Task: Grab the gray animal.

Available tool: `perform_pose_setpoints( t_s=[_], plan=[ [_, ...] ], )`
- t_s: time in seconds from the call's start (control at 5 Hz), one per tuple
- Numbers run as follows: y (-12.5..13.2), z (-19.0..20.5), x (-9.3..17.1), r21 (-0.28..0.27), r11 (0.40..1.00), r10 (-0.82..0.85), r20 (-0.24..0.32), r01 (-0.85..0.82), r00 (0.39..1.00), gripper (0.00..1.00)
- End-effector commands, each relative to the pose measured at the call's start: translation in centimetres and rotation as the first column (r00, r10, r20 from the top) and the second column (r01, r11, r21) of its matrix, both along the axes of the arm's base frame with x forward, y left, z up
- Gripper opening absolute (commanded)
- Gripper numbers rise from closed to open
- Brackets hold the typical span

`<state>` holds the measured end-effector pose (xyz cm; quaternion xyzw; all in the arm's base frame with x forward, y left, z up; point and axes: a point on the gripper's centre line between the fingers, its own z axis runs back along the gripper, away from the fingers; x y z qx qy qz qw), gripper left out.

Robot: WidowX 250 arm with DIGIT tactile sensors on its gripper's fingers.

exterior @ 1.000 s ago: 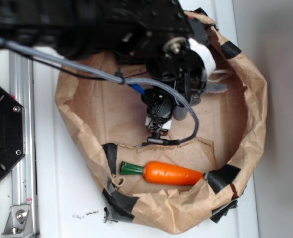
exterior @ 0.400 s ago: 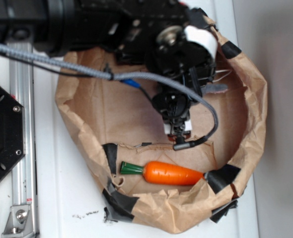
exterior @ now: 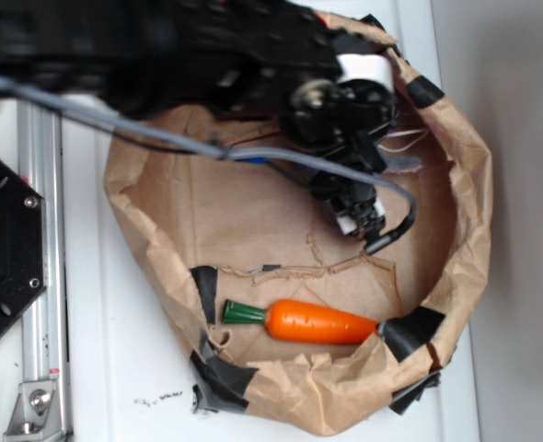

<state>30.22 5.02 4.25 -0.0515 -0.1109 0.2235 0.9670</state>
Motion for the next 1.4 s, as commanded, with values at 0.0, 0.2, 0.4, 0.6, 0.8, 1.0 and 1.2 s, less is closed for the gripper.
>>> perform_pose_setpoints(
  t_s=[0.0,0.2,0.4,0.6,0.8,1.0,1.2],
  plan=[
    [-0.2,-1.0,3.0,0.148,0.988,-0.040,-0.057,0.048,0.998,0.00],
    [-0.8,0.9,2.4,0.180,0.966,-0.162,-0.131,0.184,0.978,0.00],
    [-1.3,5.3,1.1,0.175,0.938,-0.281,-0.121,0.299,0.952,0.00],
    [-2.2,9.4,-0.7,0.120,0.940,-0.314,-0.059,0.319,0.948,0.00],
    [-3.4,12.2,-2.1,-0.131,0.941,-0.317,-0.024,0.311,0.948,0.00],
    [-3.6,13.7,-2.9,0.036,0.951,-0.306,0.001,0.306,0.952,0.00],
    [-3.6,12.4,-3.5,0.075,0.967,-0.247,0.026,0.245,0.969,0.00]
  ],
)
